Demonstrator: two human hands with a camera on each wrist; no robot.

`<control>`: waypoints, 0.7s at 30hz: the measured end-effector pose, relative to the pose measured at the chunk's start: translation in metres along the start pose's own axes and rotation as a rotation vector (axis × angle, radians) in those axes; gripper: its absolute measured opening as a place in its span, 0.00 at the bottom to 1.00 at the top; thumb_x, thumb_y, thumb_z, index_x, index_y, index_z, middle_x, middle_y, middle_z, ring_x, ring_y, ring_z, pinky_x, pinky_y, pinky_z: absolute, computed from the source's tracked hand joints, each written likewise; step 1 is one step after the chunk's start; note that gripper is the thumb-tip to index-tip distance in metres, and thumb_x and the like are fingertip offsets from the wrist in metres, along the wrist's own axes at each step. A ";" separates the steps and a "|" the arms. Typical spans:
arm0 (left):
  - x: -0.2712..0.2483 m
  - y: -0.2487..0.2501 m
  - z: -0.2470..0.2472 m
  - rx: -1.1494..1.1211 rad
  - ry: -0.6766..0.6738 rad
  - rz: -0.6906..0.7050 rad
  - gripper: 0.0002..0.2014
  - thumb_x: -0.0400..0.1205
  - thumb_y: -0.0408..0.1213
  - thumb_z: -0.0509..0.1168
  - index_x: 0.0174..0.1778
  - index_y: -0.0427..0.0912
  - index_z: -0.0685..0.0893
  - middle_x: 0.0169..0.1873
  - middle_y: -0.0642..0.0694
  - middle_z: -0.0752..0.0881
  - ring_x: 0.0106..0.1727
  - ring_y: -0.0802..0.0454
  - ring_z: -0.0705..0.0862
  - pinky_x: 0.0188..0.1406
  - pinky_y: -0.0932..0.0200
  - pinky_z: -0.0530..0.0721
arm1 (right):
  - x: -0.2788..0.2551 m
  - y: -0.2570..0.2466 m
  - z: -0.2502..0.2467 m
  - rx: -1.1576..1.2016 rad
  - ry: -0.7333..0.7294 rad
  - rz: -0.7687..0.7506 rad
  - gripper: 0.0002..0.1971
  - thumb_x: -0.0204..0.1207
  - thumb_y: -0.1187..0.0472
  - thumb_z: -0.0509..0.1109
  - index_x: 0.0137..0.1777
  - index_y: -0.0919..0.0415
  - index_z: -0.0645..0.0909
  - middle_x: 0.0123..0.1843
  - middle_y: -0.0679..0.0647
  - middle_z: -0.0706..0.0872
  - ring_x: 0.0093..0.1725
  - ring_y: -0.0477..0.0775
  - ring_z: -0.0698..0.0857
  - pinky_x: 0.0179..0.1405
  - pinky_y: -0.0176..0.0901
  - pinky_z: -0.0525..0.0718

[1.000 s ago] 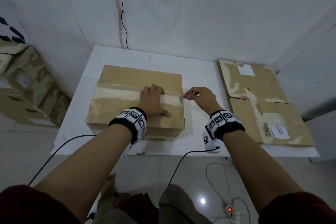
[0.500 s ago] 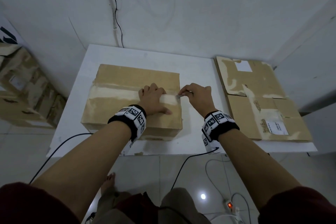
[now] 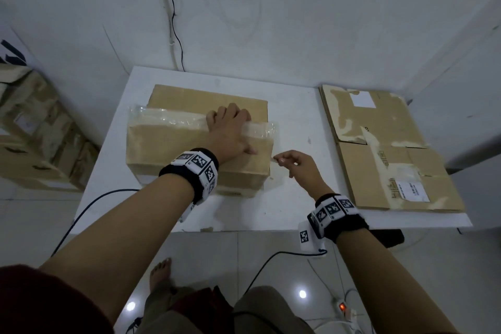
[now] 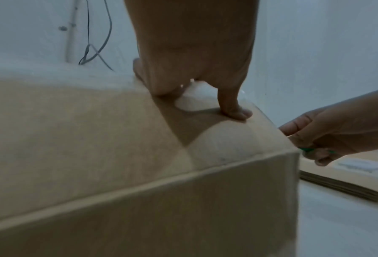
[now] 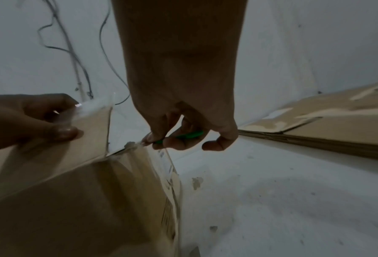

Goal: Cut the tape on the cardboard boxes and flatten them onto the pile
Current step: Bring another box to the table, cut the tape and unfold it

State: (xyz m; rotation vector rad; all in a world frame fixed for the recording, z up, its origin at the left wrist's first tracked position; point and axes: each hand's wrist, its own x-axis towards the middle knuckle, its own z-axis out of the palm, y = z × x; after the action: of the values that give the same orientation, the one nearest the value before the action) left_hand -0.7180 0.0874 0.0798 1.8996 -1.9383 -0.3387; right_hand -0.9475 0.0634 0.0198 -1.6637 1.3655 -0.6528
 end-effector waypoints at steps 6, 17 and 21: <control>-0.012 0.013 -0.019 0.202 0.241 0.096 0.16 0.78 0.54 0.67 0.47 0.45 0.75 0.37 0.49 0.83 0.38 0.46 0.81 0.46 0.53 0.66 | -0.004 0.010 -0.004 0.163 0.238 0.082 0.09 0.83 0.60 0.68 0.60 0.59 0.86 0.49 0.56 0.87 0.29 0.48 0.86 0.41 0.42 0.88; -0.073 -0.008 0.039 0.117 -0.033 -0.105 0.32 0.77 0.51 0.71 0.71 0.42 0.67 0.69 0.45 0.74 0.70 0.47 0.72 0.67 0.54 0.68 | 0.005 -0.022 0.008 0.100 0.184 -0.031 0.10 0.85 0.51 0.64 0.57 0.52 0.85 0.42 0.49 0.89 0.37 0.42 0.84 0.38 0.36 0.76; -0.070 -0.011 0.045 0.183 -0.032 -0.141 0.30 0.74 0.46 0.72 0.69 0.44 0.68 0.65 0.45 0.73 0.66 0.46 0.70 0.66 0.51 0.63 | 0.014 -0.032 0.012 0.033 0.163 -0.077 0.08 0.83 0.53 0.67 0.55 0.48 0.87 0.45 0.44 0.89 0.45 0.37 0.85 0.43 0.26 0.75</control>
State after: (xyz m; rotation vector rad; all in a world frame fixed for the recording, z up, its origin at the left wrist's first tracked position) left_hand -0.7284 0.1521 0.0269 2.1666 -1.9181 -0.2403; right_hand -0.9182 0.0546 0.0402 -1.6733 1.4023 -0.8675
